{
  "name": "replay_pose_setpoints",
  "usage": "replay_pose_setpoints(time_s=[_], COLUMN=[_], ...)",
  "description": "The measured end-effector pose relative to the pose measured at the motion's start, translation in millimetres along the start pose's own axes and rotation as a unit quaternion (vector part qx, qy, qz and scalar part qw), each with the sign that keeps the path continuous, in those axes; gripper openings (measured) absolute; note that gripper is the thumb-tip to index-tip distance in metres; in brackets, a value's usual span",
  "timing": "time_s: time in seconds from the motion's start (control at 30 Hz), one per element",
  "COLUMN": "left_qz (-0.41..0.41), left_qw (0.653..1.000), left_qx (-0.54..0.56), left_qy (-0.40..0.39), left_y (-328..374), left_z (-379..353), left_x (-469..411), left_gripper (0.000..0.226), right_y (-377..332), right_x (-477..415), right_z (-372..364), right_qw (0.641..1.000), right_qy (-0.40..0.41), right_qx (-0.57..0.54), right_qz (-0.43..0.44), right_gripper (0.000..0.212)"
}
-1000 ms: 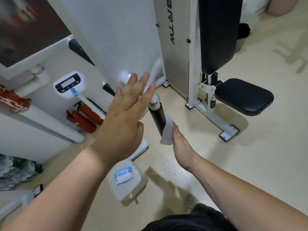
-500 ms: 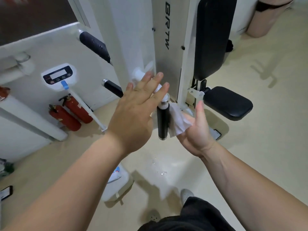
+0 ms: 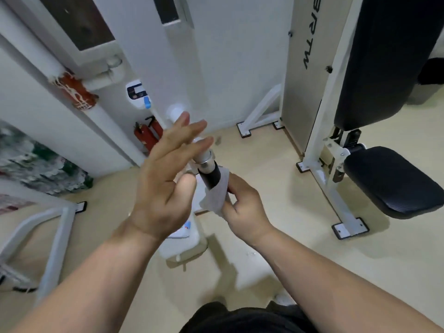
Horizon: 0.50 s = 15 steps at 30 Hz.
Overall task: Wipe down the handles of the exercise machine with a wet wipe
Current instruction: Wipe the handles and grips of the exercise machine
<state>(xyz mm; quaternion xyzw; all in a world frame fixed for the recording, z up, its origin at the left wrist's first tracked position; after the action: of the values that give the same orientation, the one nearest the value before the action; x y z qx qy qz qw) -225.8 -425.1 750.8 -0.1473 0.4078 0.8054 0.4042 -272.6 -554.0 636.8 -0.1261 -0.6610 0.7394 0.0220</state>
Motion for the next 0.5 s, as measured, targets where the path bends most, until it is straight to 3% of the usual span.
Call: replay_pose_setpoints(time_s=[0.13, 0.23, 0.37, 0.5], left_qz=[0.055, 0.085, 0.115, 0.122], left_qw=[0.996, 0.990, 0.985, 0.984], left_qx=[-0.060, -0.089, -0.094, -0.088], left_qy=[0.045, 0.071, 0.085, 0.091], left_y=[12.4, 23.0, 36.3, 39.1], left_z=[-12.0, -20.2, -23.1, -21.7], left_x=[-2.9, -4.4, -4.1, -4.2], left_gripper=[0.056, 0.052, 0.048, 0.037], right_y=[13.8, 9.4, -5.0, -25.9], right_x=[-12.9, -7.9, 3.5, 1.2], right_z=[19.8, 12.5, 9.8, 10.0], right_qw=[0.968, 0.957, 0.988, 0.992], right_qy=[-0.034, -0.028, -0.074, -0.016], right_qx=[0.191, 0.187, -0.096, -0.117], right_qz=[0.159, 0.222, 0.094, 0.031], right_gripper=[0.048, 0.055, 0.054, 0.041])
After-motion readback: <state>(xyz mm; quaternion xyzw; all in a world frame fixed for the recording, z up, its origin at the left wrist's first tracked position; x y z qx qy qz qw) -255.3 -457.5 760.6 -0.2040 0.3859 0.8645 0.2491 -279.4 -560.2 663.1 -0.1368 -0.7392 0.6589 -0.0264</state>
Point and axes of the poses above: each hand's wrist, its own x-axis away from the middle knuckle, its own z-axis out of the back of the hand, y = z × x, the point moved 1 cm from there along -x, towards the middle knuckle
